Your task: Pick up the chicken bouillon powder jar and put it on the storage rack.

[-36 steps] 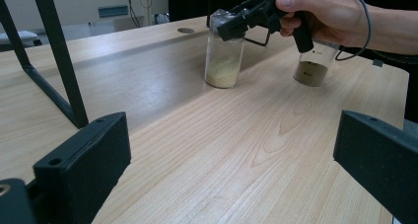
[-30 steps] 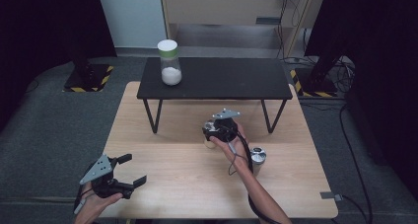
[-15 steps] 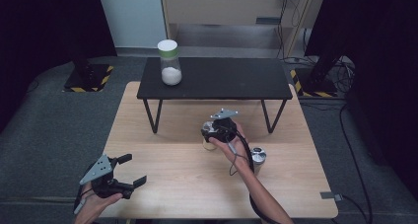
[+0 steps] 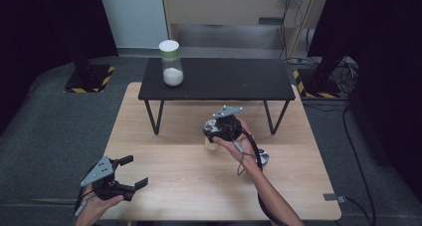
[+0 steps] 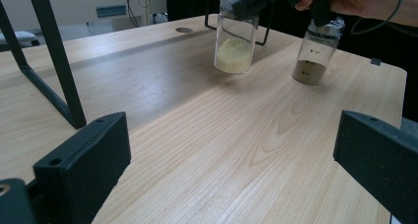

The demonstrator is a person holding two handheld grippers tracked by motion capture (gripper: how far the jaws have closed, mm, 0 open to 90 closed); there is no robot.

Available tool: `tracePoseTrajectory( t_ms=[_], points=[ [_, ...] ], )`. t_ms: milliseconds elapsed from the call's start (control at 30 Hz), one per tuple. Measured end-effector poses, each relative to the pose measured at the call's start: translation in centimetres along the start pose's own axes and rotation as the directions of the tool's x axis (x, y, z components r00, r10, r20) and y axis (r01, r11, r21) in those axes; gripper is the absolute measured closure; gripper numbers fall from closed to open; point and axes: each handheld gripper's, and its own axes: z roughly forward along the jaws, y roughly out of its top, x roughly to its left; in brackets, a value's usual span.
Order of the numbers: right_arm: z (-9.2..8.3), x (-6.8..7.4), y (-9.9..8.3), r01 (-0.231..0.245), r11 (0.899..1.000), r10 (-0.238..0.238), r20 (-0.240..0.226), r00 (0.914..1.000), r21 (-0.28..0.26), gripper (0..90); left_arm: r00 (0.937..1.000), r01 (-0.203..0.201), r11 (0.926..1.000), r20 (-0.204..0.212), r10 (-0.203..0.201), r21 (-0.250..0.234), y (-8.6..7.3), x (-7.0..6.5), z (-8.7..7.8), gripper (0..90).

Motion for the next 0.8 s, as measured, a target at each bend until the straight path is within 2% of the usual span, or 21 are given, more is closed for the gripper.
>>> tracePoseTrajectory(
  t_ms=[400,800],
  points=[
    [-1.8,-1.2,0.9,0.054,0.998,-0.053,-0.046,0.9975,0.018,35.3,1.0,0.0,1.0,0.006,0.0,0.003,0.0,0.0,0.1,0.0],
    [-4.6,-1.7,3.0,0.086,0.996,-0.084,-0.083,0.993,0.017,35.3,1.0,-0.001,1.0,0.006,0.001,0.006,0.1,0.0,0.1,0.0]
  ],
)
